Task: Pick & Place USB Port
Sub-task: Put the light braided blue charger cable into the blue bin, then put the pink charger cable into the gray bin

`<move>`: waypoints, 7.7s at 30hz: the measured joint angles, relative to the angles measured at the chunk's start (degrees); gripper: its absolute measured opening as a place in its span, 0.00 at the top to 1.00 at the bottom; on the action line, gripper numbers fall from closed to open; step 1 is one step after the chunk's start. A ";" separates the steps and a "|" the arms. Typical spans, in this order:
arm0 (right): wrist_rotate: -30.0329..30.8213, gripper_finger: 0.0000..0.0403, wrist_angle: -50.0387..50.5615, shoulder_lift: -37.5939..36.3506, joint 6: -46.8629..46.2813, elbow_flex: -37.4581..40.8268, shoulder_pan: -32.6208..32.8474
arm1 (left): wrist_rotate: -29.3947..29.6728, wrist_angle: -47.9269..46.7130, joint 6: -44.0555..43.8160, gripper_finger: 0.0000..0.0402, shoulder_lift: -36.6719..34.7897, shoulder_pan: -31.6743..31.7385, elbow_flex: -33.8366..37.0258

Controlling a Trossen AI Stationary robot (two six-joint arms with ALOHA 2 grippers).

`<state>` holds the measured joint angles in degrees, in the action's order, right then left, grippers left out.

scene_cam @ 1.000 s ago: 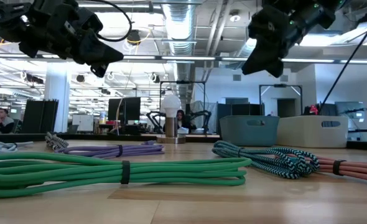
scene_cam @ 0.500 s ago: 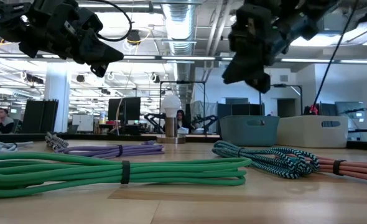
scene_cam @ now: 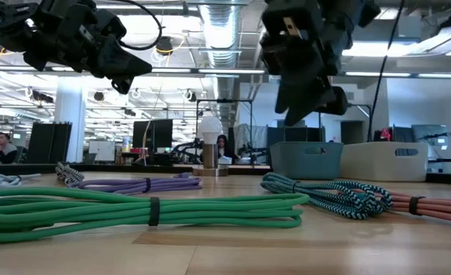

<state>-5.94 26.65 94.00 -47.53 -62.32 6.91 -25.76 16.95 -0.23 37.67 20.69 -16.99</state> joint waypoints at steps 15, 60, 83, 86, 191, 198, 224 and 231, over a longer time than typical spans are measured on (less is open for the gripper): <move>1.31 0.50 2.13 9.15 -6.55 -5.01 5.85 | -0.02 -0.13 -1.71 0.97 0.00 0.00 0.00; 3.45 0.98 1.35 16.60 -4.26 -9.61 8.19 | -0.02 -0.20 -1.53 0.97 -0.02 -0.02 0.00; 34.09 1.00 38.57 6.26 11.80 -30.23 -0.17 | -0.02 -0.20 -1.53 0.97 -0.02 -0.02 0.00; 37.90 1.00 38.65 1.47 12.19 -29.46 -2.41 | -0.02 -0.20 -1.53 0.97 -0.02 -0.01 0.00; 22.97 0.85 42.14 -22.49 11.29 -14.63 -8.86 | -0.02 -1.90 -1.69 0.97 0.00 -0.06 0.02; 12.21 0.85 41.13 -22.77 6.81 -13.36 5.66 | -0.02 -1.88 -1.55 0.97 0.00 -0.04 0.02; -2.11 0.85 38.37 0.95 12.49 -13.27 15.67 | 0.00 -1.08 4.91 0.97 0.00 -0.04 0.04; -2.04 0.85 39.22 7.07 18.80 -13.31 17.89 | 0.00 -1.01 4.92 0.97 -0.02 -0.04 0.04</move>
<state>-7.98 65.87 101.07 -28.73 -75.63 24.81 -25.76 15.94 4.69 37.65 20.64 -16.95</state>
